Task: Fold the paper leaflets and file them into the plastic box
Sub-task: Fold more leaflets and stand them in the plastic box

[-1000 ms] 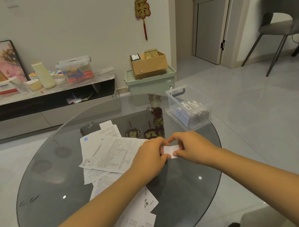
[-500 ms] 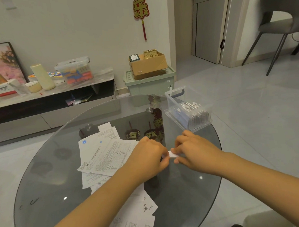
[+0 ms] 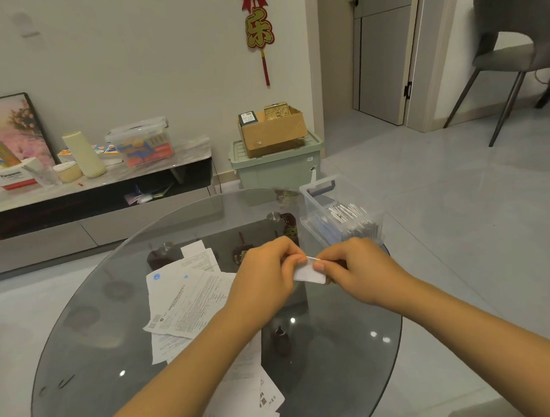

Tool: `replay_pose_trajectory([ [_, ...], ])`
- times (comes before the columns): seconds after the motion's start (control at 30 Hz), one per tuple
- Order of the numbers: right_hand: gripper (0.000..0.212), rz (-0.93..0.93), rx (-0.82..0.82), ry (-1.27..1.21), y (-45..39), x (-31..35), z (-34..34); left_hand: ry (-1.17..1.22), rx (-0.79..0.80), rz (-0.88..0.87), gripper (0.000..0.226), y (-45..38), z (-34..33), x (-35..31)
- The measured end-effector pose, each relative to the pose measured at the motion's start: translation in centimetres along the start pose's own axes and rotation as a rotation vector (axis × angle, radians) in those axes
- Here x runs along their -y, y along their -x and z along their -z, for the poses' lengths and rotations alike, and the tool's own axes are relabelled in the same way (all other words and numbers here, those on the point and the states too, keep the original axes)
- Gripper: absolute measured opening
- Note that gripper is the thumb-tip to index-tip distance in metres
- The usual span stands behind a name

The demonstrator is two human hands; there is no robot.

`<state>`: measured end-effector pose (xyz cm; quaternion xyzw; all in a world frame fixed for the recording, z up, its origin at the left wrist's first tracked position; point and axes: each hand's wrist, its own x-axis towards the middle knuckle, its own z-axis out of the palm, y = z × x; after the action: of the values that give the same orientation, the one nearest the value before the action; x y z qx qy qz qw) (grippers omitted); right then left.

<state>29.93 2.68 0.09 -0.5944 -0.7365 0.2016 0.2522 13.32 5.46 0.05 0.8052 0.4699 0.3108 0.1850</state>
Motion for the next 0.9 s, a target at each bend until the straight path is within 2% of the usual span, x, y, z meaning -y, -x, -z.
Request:
replay_pose_trajectory([
  [0.1,0.032,-0.034,-0.012,-0.068,-0.4,0.4,1.1,-0.026,-0.030,-0.021,0.011,-1.0,0.3,-0.7],
  [0.17,0.026,-0.047,-0.051,-0.119,-0.7,0.2,1.8,-0.004,-0.027,-0.012,0.011,-2.0,0.3,-0.9],
  [0.33,0.010,-0.094,-0.229,-0.117,-1.3,-0.8,2.9,0.149,0.001,-0.021,0.008,-4.2,-0.3,-1.3],
  [0.5,0.007,-0.232,-0.448,-0.102,-2.1,-2.8,4.7,0.055,0.037,-0.054,0.023,-6.8,-1.6,-1.9],
  [0.7,0.008,-0.423,-0.583,0.134,-3.3,-4.8,6.4,-0.206,0.266,-0.308,0.039,-10.7,-4.2,-2.6],
  [0.9,0.006,-0.495,-0.634,0.132,-4.8,-4.8,5.8,-0.304,0.383,-0.499,0.062,-12.9,-6.7,-3.0],
])
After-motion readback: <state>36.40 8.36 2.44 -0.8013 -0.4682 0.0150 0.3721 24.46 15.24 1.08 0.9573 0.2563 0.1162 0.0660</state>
